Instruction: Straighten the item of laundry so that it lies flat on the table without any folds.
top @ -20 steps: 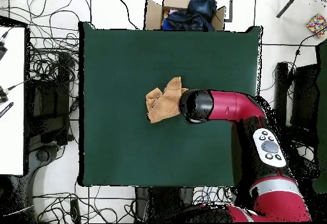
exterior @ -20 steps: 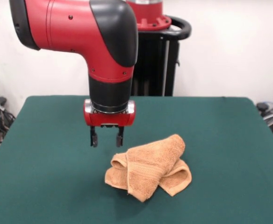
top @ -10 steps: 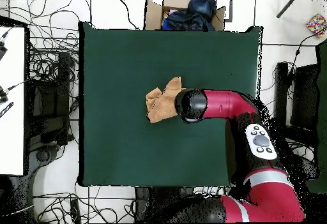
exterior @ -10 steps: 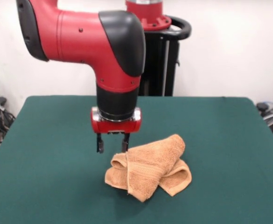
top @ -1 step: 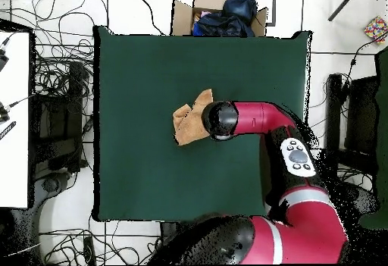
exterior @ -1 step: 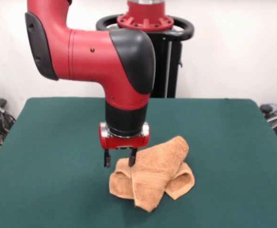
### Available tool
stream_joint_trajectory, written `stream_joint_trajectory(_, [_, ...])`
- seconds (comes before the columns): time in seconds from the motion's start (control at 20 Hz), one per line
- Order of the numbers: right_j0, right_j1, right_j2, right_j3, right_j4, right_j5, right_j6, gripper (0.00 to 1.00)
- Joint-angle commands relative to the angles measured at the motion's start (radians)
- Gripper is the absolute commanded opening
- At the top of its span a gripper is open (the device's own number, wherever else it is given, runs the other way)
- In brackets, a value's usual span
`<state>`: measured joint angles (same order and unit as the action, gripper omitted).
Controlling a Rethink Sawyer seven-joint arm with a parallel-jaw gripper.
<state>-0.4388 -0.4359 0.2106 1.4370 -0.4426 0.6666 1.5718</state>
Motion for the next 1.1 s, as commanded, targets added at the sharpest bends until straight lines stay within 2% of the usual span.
stream_joint_trajectory(0.05, [0.055,0.081,0.044,-0.102,-0.024,0.067,-0.018,1.0])
stream_joint_trajectory(1.0, [0.032,0.076,0.058,-0.069,-0.019,0.031,-0.029,1.0])
stream_joint_trajectory(1.05, [0.033,0.074,0.057,-0.068,-0.023,0.022,-0.028,0.0])
stream_joint_trajectory(1.1, [0.031,0.073,0.061,-0.067,-0.023,0.025,-0.037,0.0])
